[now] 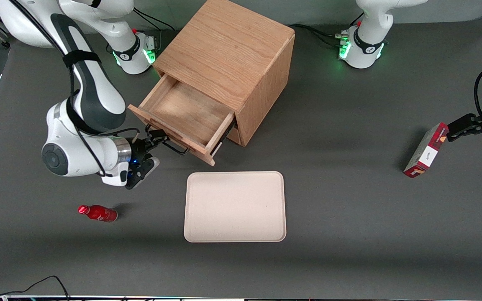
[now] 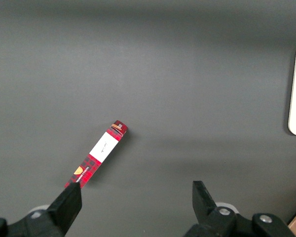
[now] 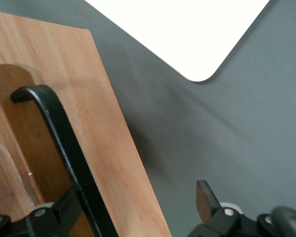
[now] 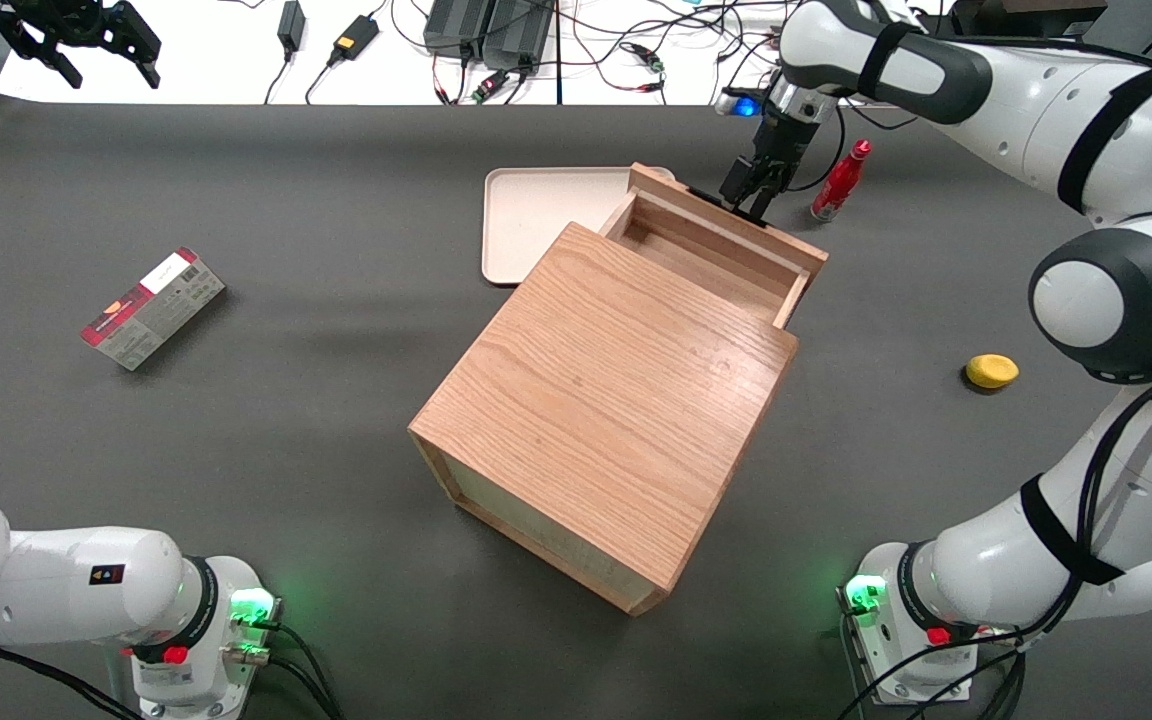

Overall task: Close top drawer
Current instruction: 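Push the drawer front with the right gripper into the cabinet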

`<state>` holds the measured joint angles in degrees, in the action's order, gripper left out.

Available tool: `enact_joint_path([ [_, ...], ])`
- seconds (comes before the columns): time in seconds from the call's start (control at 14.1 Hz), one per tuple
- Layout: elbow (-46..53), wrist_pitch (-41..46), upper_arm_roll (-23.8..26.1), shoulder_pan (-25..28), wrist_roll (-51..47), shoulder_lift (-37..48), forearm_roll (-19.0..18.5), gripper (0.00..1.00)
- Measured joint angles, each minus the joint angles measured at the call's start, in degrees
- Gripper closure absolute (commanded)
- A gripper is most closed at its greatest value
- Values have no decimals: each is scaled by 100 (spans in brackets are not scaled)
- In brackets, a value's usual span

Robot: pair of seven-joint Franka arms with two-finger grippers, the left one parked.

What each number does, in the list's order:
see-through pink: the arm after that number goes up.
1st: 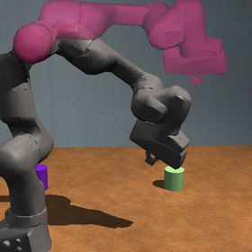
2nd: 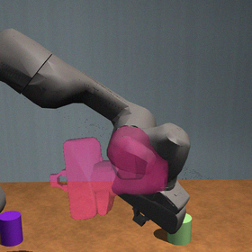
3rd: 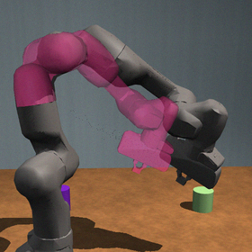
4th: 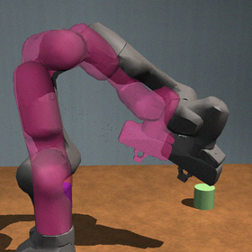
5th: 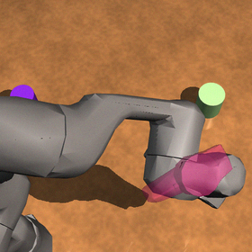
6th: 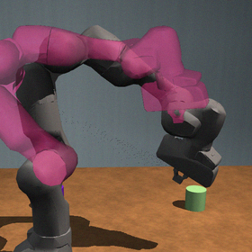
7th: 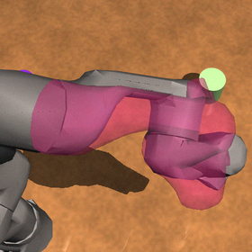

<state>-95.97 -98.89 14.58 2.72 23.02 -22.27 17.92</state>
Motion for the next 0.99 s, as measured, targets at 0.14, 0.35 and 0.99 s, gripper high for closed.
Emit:
enact_joint_path([
  [0.14, -241, -145, 66, 1, -75, 135, 91, 0],
  [0.35, -577, -240, 155, 0, -240, 353, 226, 0],
  [0.99, -1433, -379, 484, 2, -652, 1071, 571, 0],
])
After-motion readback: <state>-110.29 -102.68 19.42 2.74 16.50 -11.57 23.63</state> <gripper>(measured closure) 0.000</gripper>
